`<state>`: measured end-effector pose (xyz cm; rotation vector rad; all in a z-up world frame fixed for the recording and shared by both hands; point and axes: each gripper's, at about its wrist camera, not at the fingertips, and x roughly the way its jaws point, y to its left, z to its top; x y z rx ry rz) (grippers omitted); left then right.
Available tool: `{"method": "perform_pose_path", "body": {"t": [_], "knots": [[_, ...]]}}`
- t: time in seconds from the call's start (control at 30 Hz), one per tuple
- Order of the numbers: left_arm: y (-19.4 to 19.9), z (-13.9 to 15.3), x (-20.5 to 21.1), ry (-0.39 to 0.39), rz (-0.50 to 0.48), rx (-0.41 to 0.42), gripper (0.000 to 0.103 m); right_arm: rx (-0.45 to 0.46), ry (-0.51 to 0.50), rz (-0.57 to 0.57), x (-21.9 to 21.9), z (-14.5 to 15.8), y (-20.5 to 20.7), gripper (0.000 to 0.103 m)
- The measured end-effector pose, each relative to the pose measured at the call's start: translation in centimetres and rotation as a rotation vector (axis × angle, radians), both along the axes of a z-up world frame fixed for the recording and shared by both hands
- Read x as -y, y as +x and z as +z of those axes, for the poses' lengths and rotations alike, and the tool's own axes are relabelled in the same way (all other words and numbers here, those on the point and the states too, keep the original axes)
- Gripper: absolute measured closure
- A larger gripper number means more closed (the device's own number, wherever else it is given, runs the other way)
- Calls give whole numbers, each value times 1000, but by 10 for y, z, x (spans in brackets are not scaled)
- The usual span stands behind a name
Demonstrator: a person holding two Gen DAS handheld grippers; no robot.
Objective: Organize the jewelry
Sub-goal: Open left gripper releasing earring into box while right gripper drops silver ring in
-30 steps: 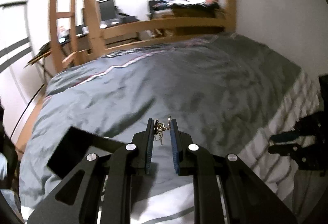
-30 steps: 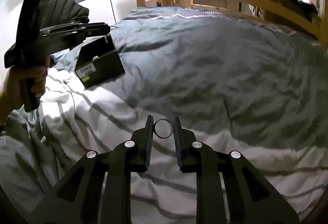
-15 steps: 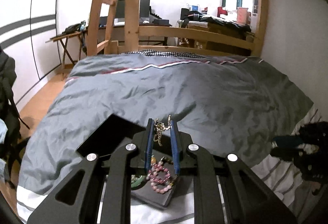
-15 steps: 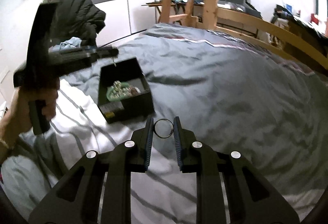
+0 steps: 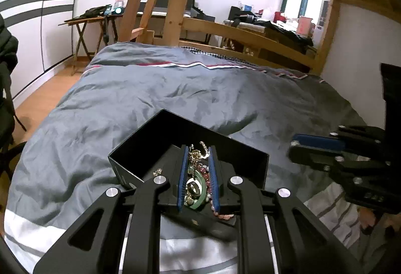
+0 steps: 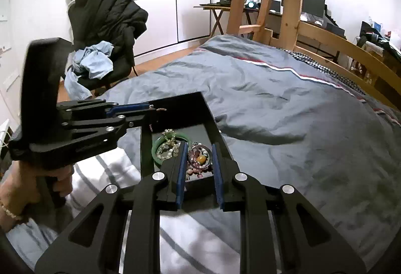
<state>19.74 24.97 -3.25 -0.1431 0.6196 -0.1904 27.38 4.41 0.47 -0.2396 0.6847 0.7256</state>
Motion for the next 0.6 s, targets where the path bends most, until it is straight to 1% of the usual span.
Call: {"method": "perform_pose_path", "body": {"t": [0.07, 0.23, 0.4, 0.47, 0.5, 0.53, 0.57, 0.6], "knots": [[2, -6, 0, -1, -14, 2, 88, -12, 0, 1, -6, -7, 5, 83], [10, -20, -2, -16, -35, -29, 88, -37, -2, 4, -16, -27, 13, 83], [11, -19, 0, -14, -52, -22, 88, -56, 4, 12, -21, -39, 18, 83], [13, -23, 2, -12, -60, -36, 88, -63, 6, 24, -22, -42, 19, 83], [14, -24, 4, -6, -60, -40, 82, -62, 2, 25, -22, -42, 20, 83], [14, -24, 5, 3, -58, -41, 70, -60, -1, 24, -22, -43, 19, 83], [13, -23, 6, 9, -53, -31, 63, -65, -1, 23, -23, -44, 20, 83], [11, -22, 6, 15, -42, -17, 49, -70, 0, 20, -22, -45, 20, 82]]}}
